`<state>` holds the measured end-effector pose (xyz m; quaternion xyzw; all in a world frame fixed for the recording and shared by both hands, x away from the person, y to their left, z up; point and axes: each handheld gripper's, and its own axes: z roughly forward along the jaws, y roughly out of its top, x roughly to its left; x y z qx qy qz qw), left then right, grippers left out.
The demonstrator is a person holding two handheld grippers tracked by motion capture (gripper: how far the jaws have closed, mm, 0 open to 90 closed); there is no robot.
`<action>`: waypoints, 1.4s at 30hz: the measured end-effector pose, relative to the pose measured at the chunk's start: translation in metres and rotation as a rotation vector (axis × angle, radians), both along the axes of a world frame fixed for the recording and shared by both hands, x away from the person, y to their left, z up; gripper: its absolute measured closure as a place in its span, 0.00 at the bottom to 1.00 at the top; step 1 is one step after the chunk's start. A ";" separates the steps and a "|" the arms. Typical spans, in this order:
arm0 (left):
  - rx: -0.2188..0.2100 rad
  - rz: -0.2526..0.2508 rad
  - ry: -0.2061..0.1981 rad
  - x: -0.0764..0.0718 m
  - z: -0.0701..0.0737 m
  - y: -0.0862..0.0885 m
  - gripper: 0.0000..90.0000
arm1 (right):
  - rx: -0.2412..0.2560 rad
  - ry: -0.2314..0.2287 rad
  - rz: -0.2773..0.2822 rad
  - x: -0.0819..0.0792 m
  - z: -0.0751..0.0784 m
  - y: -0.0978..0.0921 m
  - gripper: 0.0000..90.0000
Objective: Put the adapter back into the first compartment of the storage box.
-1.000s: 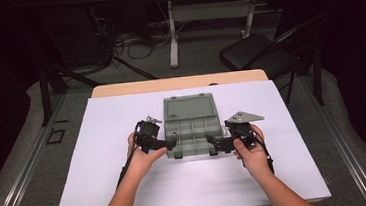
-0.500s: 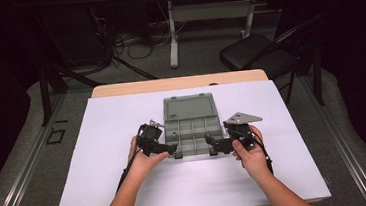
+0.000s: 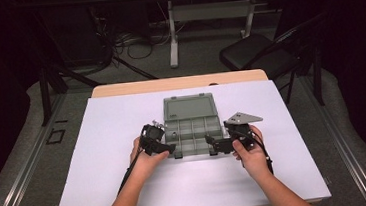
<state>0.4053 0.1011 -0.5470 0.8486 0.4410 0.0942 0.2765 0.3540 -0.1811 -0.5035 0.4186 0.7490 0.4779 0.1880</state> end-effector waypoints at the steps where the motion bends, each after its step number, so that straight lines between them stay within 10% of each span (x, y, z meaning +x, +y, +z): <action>1: 0.007 -0.003 -0.003 0.000 0.000 0.000 0.39 | 0.000 0.001 -0.002 0.000 0.000 0.000 0.10; 19: 0.006 -0.004 -0.027 -0.007 0.001 -0.004 0.63 | 0.000 -0.001 -0.005 0.001 -0.001 -0.001 0.10; 42: -0.018 -0.005 -0.032 -0.007 -0.001 -0.002 0.64 | -0.021 0.022 -0.037 0.015 -0.002 -0.006 0.11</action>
